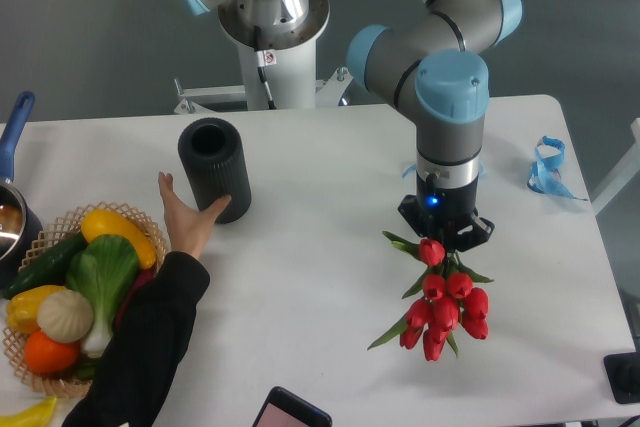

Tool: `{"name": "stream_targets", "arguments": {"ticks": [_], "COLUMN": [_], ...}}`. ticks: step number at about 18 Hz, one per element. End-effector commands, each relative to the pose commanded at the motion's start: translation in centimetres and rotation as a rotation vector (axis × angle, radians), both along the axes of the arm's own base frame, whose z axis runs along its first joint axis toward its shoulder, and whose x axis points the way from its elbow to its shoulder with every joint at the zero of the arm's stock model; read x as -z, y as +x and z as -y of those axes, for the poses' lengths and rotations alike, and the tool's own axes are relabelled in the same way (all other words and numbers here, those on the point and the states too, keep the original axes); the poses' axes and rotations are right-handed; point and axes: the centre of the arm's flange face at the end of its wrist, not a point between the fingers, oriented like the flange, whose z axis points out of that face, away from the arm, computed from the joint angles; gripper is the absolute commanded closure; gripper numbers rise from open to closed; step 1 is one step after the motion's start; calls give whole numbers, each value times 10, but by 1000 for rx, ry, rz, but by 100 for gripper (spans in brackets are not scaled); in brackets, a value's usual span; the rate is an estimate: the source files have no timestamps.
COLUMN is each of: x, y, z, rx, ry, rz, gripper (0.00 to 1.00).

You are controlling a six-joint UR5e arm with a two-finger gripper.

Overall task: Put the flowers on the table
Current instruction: 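Hold the red tulip bunch above the table with the gripper, then lower the tulips onto the table and open the gripper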

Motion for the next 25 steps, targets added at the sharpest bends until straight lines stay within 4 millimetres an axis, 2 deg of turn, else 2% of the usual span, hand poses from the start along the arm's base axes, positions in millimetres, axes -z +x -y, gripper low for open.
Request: {"name": "stream_targets", "arguments": {"ticks": [7,12,14,15,16,17,22,25], "x": [2,27,30,30,32,32,26,20], "y": [1,3,3,2,3,3,1,-6], "z": [-1,1,-1,0,-1,-1,1,7], "rx": [2,-8,-13,-23,-29,-32,-40,-45], "ry": [-2,-24,-22,-19,-14,-14,-9,-3], "rz": [3,43,50,52,58,56,41,29], "gripper": [93,90,74,61,33,0,0,0]}}
